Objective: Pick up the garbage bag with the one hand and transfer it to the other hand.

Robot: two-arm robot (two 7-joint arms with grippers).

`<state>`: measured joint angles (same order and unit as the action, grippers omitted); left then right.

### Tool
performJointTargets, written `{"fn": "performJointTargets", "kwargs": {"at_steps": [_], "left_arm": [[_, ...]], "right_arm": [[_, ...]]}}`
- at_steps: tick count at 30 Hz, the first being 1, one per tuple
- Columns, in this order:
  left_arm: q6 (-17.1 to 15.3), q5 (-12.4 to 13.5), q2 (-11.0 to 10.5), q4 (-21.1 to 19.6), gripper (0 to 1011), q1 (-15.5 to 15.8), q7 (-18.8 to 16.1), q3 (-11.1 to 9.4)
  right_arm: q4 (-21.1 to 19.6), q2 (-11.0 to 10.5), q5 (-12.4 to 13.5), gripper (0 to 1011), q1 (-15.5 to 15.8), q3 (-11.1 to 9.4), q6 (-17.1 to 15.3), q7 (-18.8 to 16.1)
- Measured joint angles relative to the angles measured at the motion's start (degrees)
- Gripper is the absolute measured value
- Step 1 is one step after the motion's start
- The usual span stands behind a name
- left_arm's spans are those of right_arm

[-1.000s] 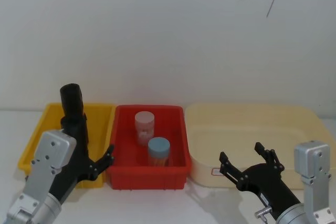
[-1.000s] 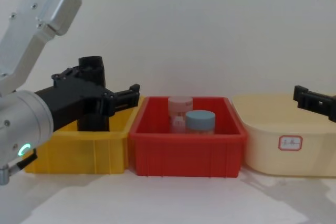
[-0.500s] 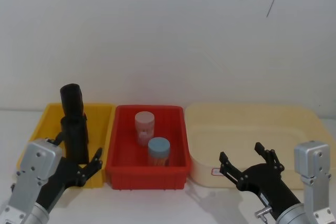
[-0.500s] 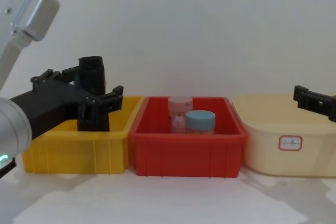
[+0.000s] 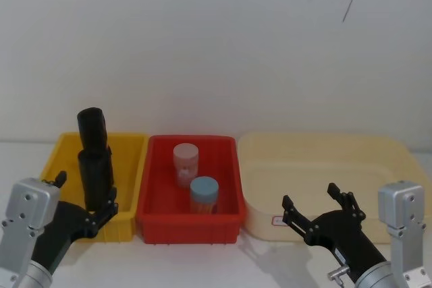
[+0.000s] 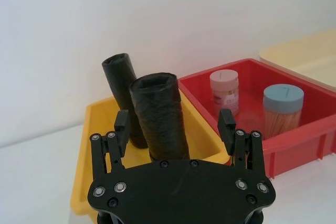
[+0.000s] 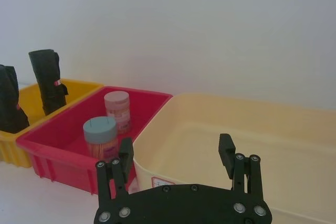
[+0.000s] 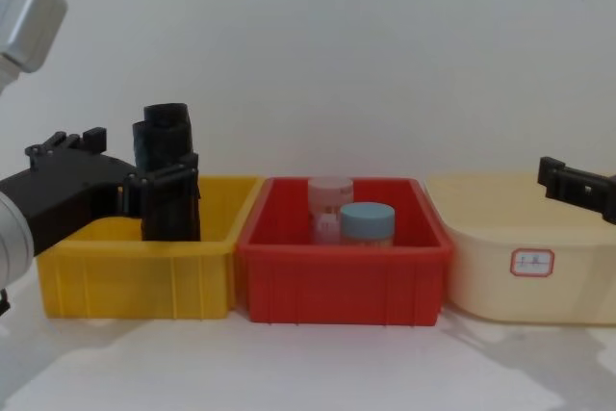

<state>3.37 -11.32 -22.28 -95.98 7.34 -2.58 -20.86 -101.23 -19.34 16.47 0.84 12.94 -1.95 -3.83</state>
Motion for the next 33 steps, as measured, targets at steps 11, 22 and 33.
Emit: {"fn": "performJointTargets", "kwargs": {"at_steps": [11,22,33], "left_arm": [[-1.74,-3.10,2.60,1.92,1002,1.06,0.28,1.66],[-2.87,-4.06,4.38,4.44,1001,2.75,0.78,2.14],[-3.18,-4.08,6.32,8.74,1001,5.86,1.51,2.22]], "right_arm": [[0.00,0.00,0.00,1000,0.00,0.00,0.00,0.00],[0.00,0.00,0.00,999,0.00,0.00,0.00,0.00],[0.00,0.00,0.00,999,0.00,0.00,0.00,0.00]]}}
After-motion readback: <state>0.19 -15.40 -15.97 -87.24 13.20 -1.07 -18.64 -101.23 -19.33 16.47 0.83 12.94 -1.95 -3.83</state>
